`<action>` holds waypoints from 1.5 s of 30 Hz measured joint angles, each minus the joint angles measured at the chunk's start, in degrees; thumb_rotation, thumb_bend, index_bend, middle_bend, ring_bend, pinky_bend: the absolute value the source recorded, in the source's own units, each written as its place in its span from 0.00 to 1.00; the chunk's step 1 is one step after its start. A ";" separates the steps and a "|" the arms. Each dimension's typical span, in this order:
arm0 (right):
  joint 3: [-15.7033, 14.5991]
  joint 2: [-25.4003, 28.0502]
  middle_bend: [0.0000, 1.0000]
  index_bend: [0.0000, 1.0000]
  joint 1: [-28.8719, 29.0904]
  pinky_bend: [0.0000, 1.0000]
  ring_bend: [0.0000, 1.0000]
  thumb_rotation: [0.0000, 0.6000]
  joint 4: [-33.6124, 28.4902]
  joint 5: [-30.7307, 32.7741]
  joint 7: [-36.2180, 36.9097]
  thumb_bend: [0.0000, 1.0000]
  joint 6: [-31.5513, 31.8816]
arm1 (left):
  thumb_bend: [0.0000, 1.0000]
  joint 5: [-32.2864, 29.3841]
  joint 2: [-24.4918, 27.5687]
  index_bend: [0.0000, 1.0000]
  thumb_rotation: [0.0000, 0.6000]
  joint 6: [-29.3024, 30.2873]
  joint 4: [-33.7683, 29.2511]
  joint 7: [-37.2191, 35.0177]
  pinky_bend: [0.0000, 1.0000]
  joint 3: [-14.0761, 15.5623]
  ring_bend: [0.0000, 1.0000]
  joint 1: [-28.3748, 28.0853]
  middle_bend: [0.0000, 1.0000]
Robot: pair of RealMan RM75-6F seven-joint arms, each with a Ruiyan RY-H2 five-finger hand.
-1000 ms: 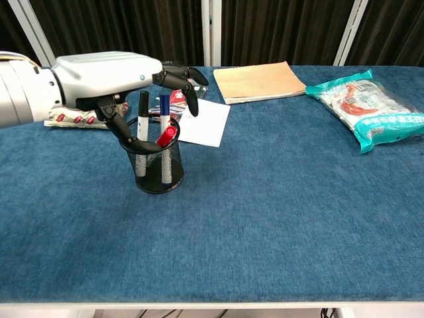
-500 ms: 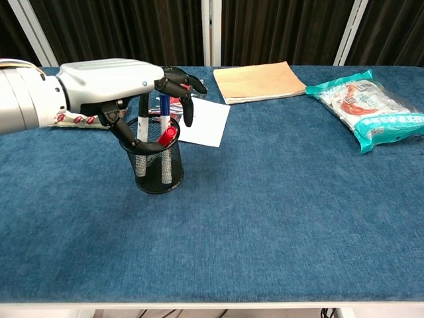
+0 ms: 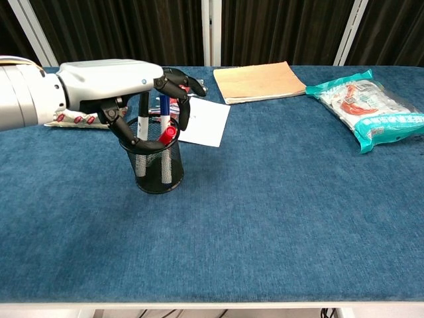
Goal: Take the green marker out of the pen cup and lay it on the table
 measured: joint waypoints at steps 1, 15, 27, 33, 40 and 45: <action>0.01 0.00 0.00 0.00 0.02 0.00 0.00 1.00 -0.02 0.01 -0.05 0.08 -0.02 | 0.31 -0.03 -0.02 0.45 1.00 0.08 0.06 -0.07 0.14 0.01 0.00 -0.02 0.09; -0.02 0.15 0.00 0.00 0.10 0.00 0.00 1.00 -0.32 0.65 -0.48 0.08 -0.51 | 0.31 -1.15 0.22 0.49 1.00 0.40 -0.53 1.07 0.15 0.28 0.00 -0.10 0.11; -0.15 0.04 0.00 0.00 0.10 0.00 0.00 1.00 0.08 0.94 -0.23 0.09 -0.98 | 0.33 -1.95 0.19 0.51 1.00 0.26 -0.97 1.05 0.15 0.43 0.00 -0.28 0.11; -0.19 -0.03 0.00 0.00 0.13 0.00 0.00 1.00 0.28 1.17 -0.27 0.09 -1.23 | 0.34 -2.08 -0.11 0.53 1.00 0.50 -0.91 1.03 0.15 0.25 0.00 -0.43 0.12; -0.15 -0.12 0.00 0.00 0.15 0.00 0.00 1.00 0.35 1.42 -0.48 0.09 -1.35 | 0.32 -2.18 -0.01 0.56 1.00 0.42 -1.01 0.67 0.15 0.29 0.00 -0.54 0.14; -0.13 -0.11 0.00 0.00 0.11 0.00 0.00 1.00 0.36 1.43 -0.38 0.09 -1.29 | 0.30 -2.03 0.29 0.59 1.00 0.85 -1.57 0.56 0.15 0.22 0.00 -0.50 0.15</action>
